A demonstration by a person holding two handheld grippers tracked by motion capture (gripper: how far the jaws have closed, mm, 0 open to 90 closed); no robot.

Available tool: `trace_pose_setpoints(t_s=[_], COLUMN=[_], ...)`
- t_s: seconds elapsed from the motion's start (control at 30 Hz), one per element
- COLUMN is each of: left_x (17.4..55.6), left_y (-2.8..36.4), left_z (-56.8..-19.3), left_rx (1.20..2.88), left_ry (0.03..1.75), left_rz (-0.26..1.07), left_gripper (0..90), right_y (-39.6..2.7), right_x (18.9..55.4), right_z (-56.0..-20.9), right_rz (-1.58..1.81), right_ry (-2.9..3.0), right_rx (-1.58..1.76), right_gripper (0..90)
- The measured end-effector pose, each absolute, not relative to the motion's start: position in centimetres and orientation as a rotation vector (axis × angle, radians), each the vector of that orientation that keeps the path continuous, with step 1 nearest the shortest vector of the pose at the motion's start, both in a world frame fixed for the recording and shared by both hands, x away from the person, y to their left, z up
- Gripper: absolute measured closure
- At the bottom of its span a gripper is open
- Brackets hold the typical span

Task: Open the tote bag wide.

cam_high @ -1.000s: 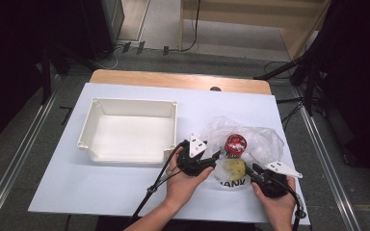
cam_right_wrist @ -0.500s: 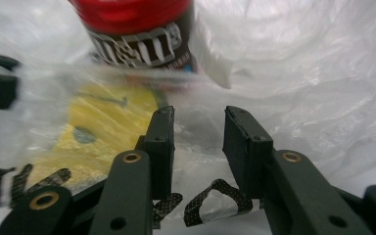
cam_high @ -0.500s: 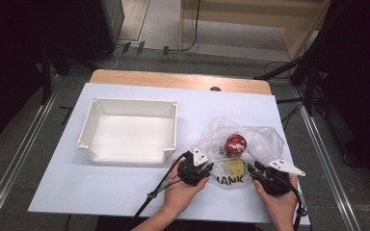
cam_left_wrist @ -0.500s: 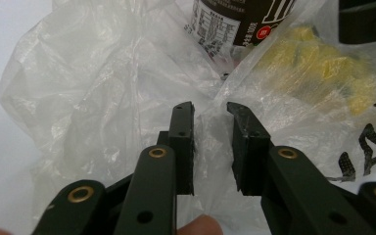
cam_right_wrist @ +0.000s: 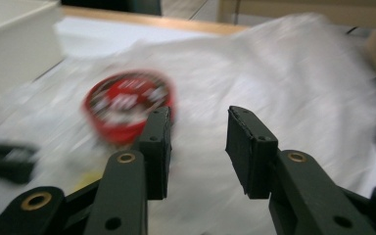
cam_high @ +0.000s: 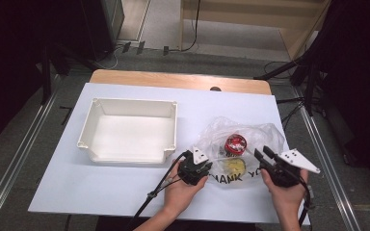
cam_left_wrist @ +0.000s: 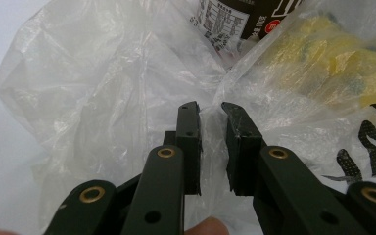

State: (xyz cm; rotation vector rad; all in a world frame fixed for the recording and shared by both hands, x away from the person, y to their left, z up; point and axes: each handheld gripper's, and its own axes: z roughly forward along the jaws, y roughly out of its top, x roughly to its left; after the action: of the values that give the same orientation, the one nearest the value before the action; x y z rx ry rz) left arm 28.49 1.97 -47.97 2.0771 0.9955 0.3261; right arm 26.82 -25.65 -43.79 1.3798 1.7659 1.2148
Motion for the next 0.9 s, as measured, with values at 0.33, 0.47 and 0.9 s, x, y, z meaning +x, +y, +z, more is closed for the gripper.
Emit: trace_pose_setpoints(t_s=[0.33, 0.47, 0.9], left_x=[28.6, 28.6, 28.6], left_y=[2.1, 2.2, 2.3], left_z=[-48.0, -48.0, -48.0], left_rx=[2.079, 2.076, 2.061], left_ry=[1.002, 1.005, 1.023], left_rz=[0.313, 0.306, 0.310], left_gripper=[79.2, 79.0, 78.8], right_y=[-27.6, -29.0, -28.6], right_x=[33.6, 34.5, 31.4], right_z=[-47.2, -48.4, -44.4], right_rz=[1.050, 0.998, 1.242], right_ry=[1.856, 1.837, 1.757], right_rx=[1.623, 1.715, 1.566], right_gripper=[61.2, 63.7, 48.2])
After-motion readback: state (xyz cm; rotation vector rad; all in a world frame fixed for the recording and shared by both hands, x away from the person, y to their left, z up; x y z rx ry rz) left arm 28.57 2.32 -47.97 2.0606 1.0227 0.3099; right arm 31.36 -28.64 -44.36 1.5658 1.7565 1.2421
